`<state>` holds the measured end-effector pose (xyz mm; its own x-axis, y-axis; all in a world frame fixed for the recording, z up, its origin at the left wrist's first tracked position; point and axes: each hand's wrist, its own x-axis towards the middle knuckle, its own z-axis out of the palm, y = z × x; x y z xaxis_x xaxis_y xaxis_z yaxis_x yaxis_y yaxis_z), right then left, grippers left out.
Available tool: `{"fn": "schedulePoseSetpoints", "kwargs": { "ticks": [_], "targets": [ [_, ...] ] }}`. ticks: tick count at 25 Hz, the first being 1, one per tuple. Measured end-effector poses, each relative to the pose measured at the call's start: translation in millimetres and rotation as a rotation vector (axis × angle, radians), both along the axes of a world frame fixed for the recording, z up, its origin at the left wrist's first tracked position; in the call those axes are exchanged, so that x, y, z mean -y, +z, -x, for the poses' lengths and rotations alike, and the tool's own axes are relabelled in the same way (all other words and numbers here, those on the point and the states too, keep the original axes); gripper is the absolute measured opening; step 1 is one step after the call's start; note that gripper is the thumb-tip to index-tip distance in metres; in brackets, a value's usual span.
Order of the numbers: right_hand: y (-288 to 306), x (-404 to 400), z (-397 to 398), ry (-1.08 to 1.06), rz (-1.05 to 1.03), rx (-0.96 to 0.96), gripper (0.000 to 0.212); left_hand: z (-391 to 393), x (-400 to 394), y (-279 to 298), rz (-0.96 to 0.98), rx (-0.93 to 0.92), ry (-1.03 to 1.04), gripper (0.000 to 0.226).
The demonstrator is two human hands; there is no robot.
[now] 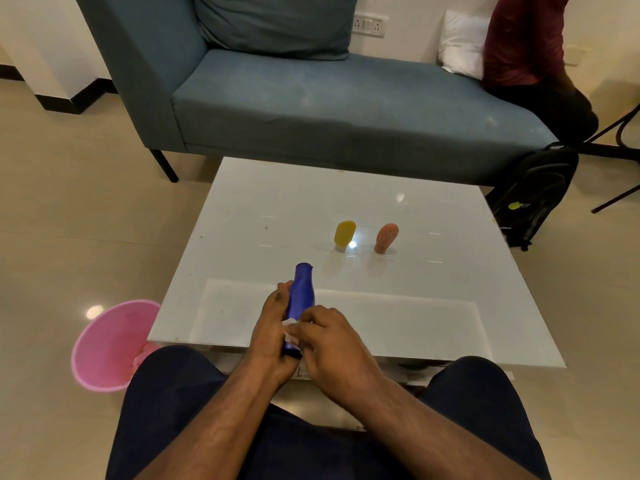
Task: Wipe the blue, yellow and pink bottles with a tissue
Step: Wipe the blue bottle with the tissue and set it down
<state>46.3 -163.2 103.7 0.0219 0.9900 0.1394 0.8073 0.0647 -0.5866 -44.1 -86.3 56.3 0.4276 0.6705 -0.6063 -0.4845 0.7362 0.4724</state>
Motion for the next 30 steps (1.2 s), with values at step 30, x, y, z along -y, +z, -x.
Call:
{"fn": "schedulePoseSetpoints", "kwargs": {
  "ticks": [30],
  "targets": [
    [-1, -26, -24, -0.176, -0.004, -0.091, 0.027, -3, 3, 9, -0.042, -0.031, -0.025, 0.037]
  ]
}}
